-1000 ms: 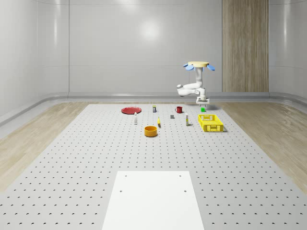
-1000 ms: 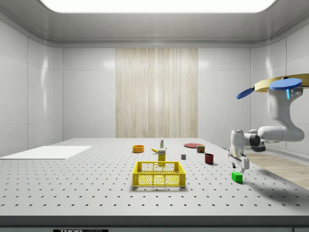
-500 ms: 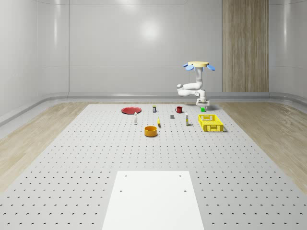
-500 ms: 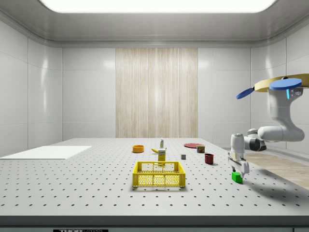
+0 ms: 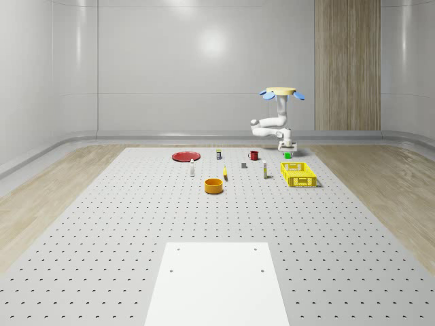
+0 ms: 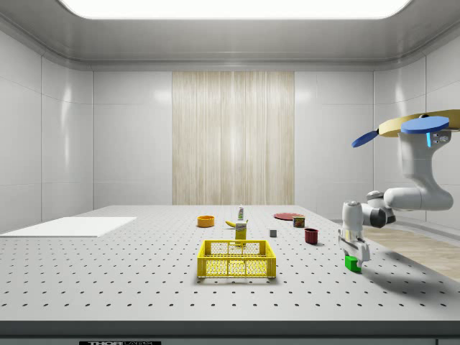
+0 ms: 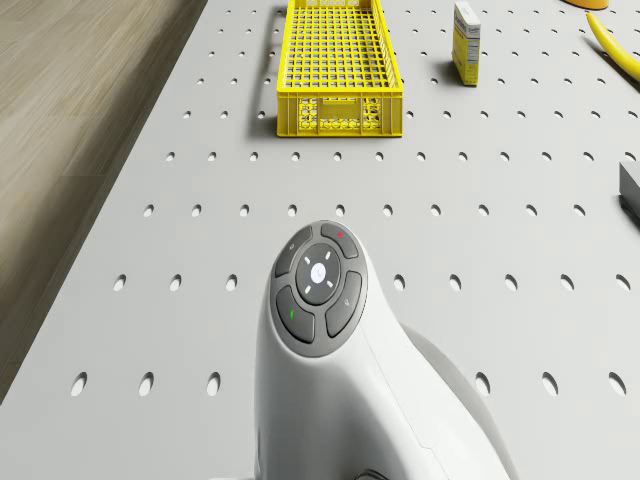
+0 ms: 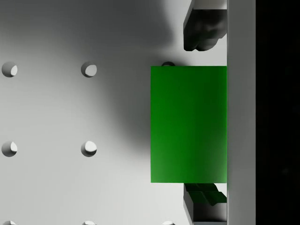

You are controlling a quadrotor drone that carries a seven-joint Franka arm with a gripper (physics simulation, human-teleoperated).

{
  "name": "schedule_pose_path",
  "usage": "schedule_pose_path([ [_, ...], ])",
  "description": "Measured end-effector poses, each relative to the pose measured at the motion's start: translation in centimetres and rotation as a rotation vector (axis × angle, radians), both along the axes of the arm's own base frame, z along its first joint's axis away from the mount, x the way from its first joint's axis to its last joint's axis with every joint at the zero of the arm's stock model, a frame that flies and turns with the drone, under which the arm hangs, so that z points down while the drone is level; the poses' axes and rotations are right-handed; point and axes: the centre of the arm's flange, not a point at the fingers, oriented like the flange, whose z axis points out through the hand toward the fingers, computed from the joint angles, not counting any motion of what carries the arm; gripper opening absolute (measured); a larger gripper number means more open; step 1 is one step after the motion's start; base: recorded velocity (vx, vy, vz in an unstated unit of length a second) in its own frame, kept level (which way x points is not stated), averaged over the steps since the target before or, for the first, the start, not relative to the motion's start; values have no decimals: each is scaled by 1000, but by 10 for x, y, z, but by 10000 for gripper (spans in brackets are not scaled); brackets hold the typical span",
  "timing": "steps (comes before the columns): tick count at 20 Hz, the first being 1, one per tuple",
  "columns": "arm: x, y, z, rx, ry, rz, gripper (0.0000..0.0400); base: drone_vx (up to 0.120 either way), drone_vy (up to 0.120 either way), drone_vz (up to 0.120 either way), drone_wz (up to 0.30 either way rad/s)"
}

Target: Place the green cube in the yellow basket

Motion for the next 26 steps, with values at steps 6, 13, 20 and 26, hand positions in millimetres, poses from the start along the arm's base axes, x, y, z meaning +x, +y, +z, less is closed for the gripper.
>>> schedule_pose_path([
  [6,0,0,3,0,0,0,315,0,0,0,0],
  [13,1,0,3,-2,0,2,276,0,0,0,0],
  [20,1,0,-5,-1,0,0,261,0,0,0,0],
  [26,1,0,-29,1,0,7,252,40,0,73,0],
])
